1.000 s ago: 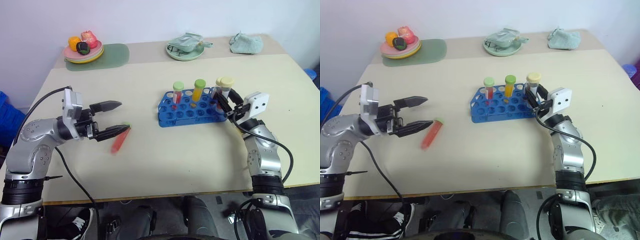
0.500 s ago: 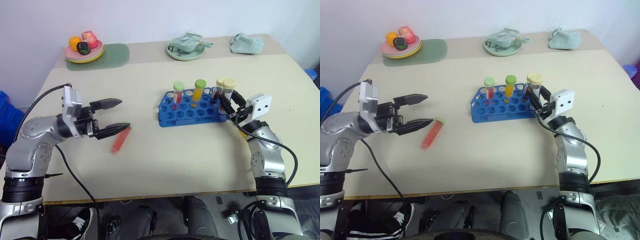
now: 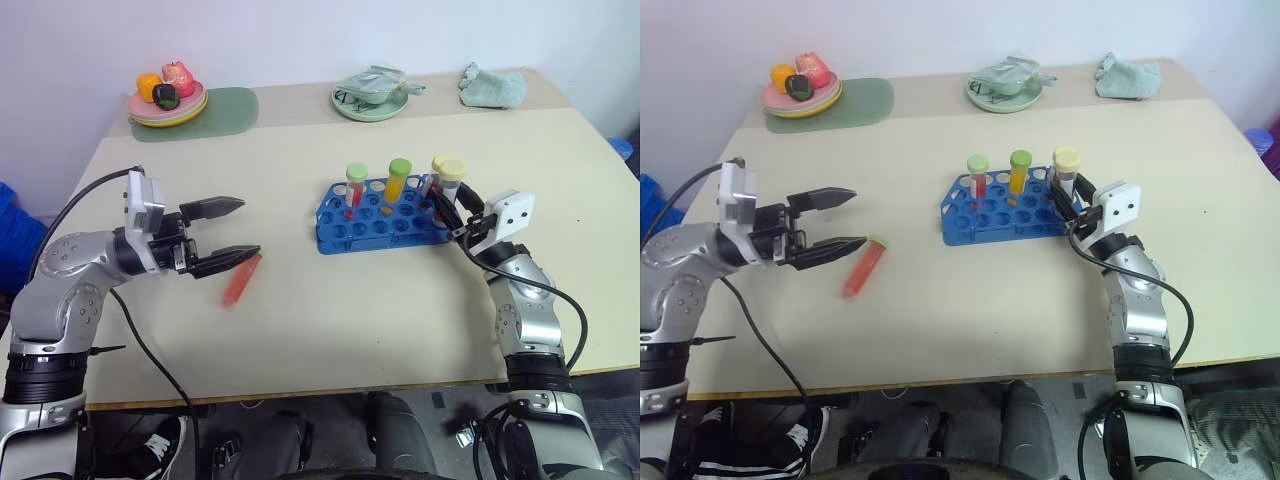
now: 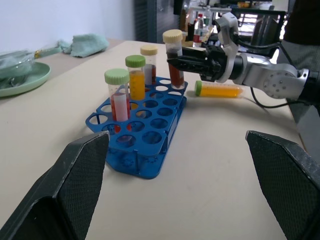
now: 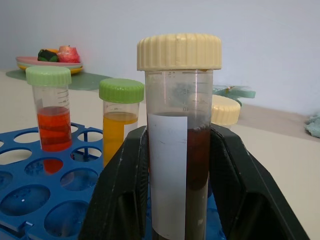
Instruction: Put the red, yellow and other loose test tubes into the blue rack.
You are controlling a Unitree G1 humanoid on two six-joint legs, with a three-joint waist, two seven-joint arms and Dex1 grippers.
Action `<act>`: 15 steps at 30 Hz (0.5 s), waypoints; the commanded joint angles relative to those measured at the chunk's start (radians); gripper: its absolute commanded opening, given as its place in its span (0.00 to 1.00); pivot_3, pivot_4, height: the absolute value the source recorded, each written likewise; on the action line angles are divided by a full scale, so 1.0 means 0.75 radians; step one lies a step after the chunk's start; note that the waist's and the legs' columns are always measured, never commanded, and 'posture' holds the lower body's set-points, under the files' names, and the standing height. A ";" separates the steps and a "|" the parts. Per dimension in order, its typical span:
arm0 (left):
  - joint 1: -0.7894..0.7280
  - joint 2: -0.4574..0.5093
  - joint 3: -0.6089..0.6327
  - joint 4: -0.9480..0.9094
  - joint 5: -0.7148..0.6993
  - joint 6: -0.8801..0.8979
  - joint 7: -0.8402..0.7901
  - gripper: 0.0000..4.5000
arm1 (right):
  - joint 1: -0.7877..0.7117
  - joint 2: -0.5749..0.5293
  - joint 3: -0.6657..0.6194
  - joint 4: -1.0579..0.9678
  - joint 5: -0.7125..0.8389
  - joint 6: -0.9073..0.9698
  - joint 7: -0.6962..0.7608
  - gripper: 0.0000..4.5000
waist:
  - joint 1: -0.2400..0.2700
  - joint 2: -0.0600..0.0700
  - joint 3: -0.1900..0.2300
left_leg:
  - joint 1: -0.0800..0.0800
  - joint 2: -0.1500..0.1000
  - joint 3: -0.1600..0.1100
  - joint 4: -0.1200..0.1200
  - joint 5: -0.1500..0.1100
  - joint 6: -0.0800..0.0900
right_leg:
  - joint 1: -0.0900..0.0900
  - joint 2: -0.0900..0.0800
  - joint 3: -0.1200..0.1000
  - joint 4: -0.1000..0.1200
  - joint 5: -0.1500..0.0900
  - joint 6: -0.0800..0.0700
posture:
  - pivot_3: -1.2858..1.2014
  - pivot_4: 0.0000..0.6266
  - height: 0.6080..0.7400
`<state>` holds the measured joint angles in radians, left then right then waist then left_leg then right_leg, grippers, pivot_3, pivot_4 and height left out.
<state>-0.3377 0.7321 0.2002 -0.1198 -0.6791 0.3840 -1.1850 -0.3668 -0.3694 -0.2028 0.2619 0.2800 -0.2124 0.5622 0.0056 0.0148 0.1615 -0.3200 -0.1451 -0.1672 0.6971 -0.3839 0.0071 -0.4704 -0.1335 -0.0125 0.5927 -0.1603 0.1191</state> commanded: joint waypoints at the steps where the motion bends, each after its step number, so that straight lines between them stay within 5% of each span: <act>1: -0.009 0.026 0.041 -0.024 -0.014 -0.006 -0.006 1.00 | 0.021 -0.005 -0.027 -0.025 0.038 0.019 0.004 0.37 | 0.001 0.000 0.000 | 0.000 0.000 0.000 0.000 0.000 0.000 | 0.000 0.000 0.000 0.000 0.000 0.000 | 0.52 0.24 1.00; 7: -0.027 0.022 0.030 -0.003 -0.007 -0.011 -0.015 1.00 | 0.026 -0.005 -0.061 -0.043 0.102 0.069 0.009 0.37 | 0.002 0.000 0.000 | 0.000 0.000 0.000 0.000 0.000 0.000 | 0.000 0.000 0.000 0.000 0.000 0.000 | 0.52 0.24 1.00; 10: -0.030 0.021 0.028 0.005 -0.003 -0.016 -0.021 1.00 | 0.035 -0.008 -0.064 -0.059 0.141 0.094 0.034 0.55 | 0.003 0.000 0.000 | 0.000 0.000 0.000 0.000 0.000 0.000 | 0.000 0.000 0.000 0.000 0.000 0.000 | 0.52 0.24 1.00; 14: -0.025 0.018 0.027 0.008 -0.001 -0.022 -0.027 1.00 | 0.027 -0.031 -0.063 -0.062 0.108 0.086 0.015 0.99 | 0.002 0.000 0.000 | 0.000 0.000 0.000 0.000 0.000 0.000 | 0.000 0.000 0.000 0.000 0.000 0.000 | 0.52 0.24 1.00; 15: -0.021 0.017 0.027 0.008 0.000 -0.025 -0.028 1.00 | 0.027 -0.041 -0.062 -0.065 0.101 0.087 0.018 0.99 | 0.002 0.000 0.000 | 0.000 0.000 0.000 0.000 0.000 0.000 | 0.000 0.000 0.000 0.000 0.000 0.000 | 0.52 0.24 1.00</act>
<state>-0.3416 0.7357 0.2028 -0.1034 -0.6776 0.3826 -1.1984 -0.3406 -0.3794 -0.2365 0.2587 0.3588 -0.1379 0.5757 0.0072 0.0148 0.1615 -0.3201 -0.1451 -0.1671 0.6971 -0.3839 0.0071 -0.4704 -0.1335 -0.0124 0.5927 -0.1602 0.1191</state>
